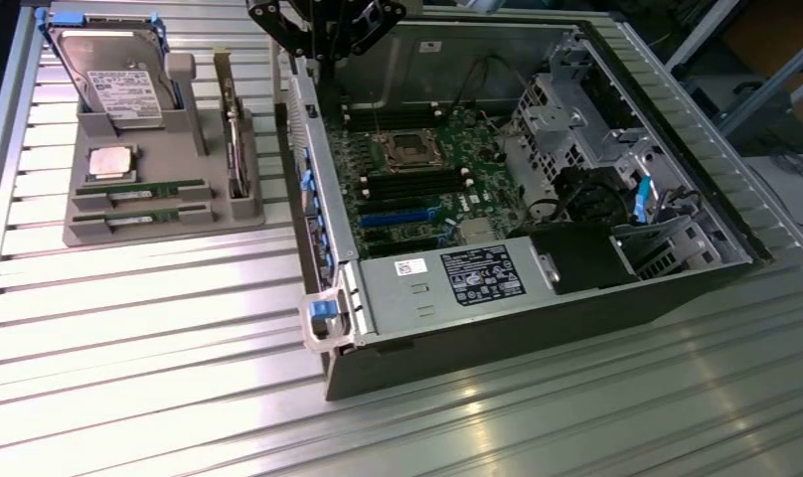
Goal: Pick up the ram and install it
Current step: 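Reach for the ram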
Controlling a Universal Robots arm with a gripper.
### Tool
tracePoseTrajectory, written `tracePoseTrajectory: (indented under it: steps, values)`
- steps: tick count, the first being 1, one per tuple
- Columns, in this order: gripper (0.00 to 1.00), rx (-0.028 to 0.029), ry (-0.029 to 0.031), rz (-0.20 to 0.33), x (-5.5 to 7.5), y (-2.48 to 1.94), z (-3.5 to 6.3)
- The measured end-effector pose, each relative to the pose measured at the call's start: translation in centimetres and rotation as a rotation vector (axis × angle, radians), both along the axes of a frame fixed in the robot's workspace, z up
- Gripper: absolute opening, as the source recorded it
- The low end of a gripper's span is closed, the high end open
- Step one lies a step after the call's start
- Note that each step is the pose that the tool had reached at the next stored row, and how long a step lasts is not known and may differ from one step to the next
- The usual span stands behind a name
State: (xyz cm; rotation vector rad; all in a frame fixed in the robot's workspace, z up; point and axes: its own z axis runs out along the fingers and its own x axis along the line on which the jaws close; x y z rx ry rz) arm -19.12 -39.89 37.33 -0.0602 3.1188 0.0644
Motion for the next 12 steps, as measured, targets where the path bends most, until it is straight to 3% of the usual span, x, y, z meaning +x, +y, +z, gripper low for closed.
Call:
tracePoseTrajectory:
  steps: [12]
  values:
    - [0.11, 0.0, 0.0, 0.0, -0.92, 0.0, 0.0]
